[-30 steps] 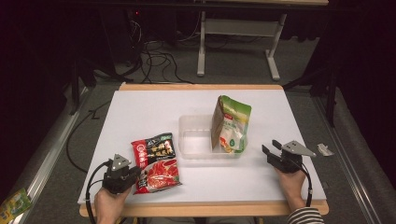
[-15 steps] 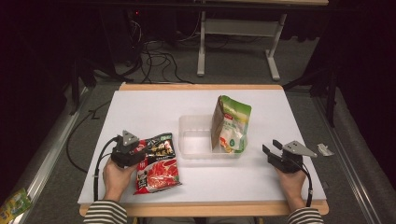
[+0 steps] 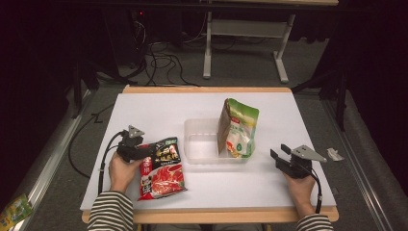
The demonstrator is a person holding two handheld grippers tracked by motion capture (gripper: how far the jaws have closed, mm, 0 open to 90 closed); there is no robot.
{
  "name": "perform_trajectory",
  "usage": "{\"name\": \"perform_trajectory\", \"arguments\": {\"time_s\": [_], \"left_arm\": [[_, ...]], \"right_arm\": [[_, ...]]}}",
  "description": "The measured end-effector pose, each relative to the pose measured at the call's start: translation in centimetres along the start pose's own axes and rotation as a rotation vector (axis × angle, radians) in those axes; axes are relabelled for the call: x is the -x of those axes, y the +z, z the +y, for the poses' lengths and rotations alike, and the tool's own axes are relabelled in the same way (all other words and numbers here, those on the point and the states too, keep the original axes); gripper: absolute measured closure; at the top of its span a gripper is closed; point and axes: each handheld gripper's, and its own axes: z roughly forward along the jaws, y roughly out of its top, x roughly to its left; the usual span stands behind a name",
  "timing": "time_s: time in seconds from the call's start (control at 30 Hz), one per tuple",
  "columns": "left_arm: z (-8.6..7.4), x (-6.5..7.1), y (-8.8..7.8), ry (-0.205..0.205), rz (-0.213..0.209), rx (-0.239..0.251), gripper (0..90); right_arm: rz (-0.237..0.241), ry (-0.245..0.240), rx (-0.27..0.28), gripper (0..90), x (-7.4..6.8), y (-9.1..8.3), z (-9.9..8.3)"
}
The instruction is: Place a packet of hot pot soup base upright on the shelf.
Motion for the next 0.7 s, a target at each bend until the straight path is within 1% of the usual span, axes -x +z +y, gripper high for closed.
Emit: {"name": "perform_trajectory", "arguments": {"time_s": [0.13, 0.2, 0.23, 0.37, 0.43, 0.5, 0.53, 0.57, 0.6, 0.7], "left_arm": [[-0.1, -0.5, 0.9, -0.024, -0.037, -0.023, 44.5], [-0.1, -0.7, 1.3, -0.046, -0.055, -0.043, 43.3], [-0.2, -0.9, 1.5, -0.071, -0.076, -0.062, 43.2], [-0.3, -1.4, 1.6, -0.092, -0.114, -0.086, 42.6], [-0.3, -1.4, 1.7, -0.100, -0.124, -0.097, 43.3], [-0.2, -1.5, 1.7, -0.123, -0.141, -0.125, 44.3], [-0.2, -1.5, 1.6, -0.128, -0.144, -0.137, 44.9], [-0.1, -1.4, 1.6, -0.121, -0.147, -0.150, 45.3], [-0.1, -1.4, 1.5, -0.116, -0.148, -0.157, 45.7], [-0.3, -1.5, 1.2, -0.118, -0.165, -0.172, 47.2]], "right_arm": [[-0.001, 0.002, 0.000, 49.0, 0.0, 0.0, 0.0], [-0.002, 0.001, 0.000, 49.0, 0.0, 0.0, 0.0], [-0.003, 0.002, -0.001, 49.0, 0.0, 0.0, 0.0], [-0.004, 0.001, 0.001, 49.0, 0.0, 0.0, 0.0], [-0.004, -0.001, 0.000, 48.9, 0.0, 0.0, 0.0], [-0.003, 0.000, 0.000, 49.0, 0.0, 0.0, 0.0], [-0.002, 0.002, 0.001, 49.0, 0.0, 0.0, 0.0], [-0.003, 0.008, -0.001, 48.9, 0.0, 0.0, 0.0], [-0.002, 0.009, 0.000, 48.9, 0.0, 0.0, 0.0], [-0.001, 0.010, 0.004, 48.8, 0.1, -0.1, 0.0]]}}
